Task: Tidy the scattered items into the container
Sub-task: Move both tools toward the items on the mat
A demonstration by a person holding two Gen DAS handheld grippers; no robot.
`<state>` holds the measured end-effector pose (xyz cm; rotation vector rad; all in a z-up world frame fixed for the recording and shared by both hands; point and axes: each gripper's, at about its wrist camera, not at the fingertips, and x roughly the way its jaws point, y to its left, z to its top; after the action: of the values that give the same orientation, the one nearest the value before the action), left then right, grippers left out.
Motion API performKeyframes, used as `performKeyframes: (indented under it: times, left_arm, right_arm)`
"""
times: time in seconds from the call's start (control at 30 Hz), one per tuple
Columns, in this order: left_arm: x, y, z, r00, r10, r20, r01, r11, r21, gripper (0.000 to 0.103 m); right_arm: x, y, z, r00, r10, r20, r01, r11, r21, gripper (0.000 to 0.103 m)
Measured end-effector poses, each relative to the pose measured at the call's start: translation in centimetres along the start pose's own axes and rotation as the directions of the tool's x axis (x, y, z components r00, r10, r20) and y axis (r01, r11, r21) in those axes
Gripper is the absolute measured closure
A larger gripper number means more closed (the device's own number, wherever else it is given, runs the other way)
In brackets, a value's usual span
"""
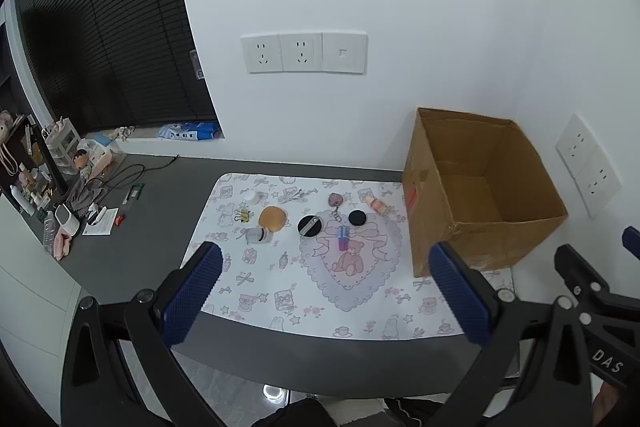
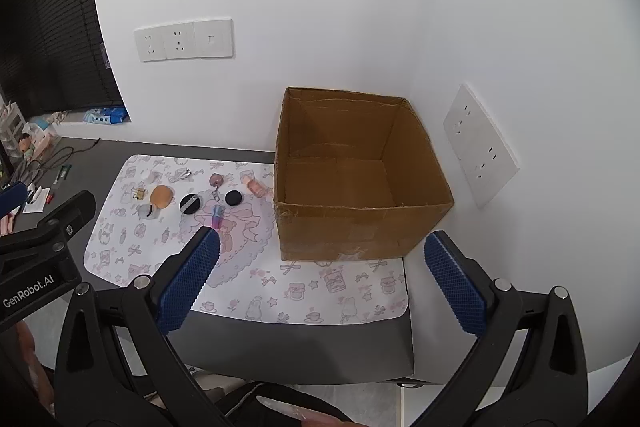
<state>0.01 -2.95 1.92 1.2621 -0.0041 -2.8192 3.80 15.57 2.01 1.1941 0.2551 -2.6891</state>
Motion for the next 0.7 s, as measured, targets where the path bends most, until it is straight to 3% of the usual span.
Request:
performKeyframes:
  times: [0.7]
  left_arm:
    - [0.24, 0.75, -0.39, 1.000, 0.010, -0.006, -0.010, 1.000, 0.008, 0.000]
  right_arm:
    - [0.94, -0.78, -0.22, 1.000, 0.014, -0.007, -0.014, 1.000, 0.006, 0.000]
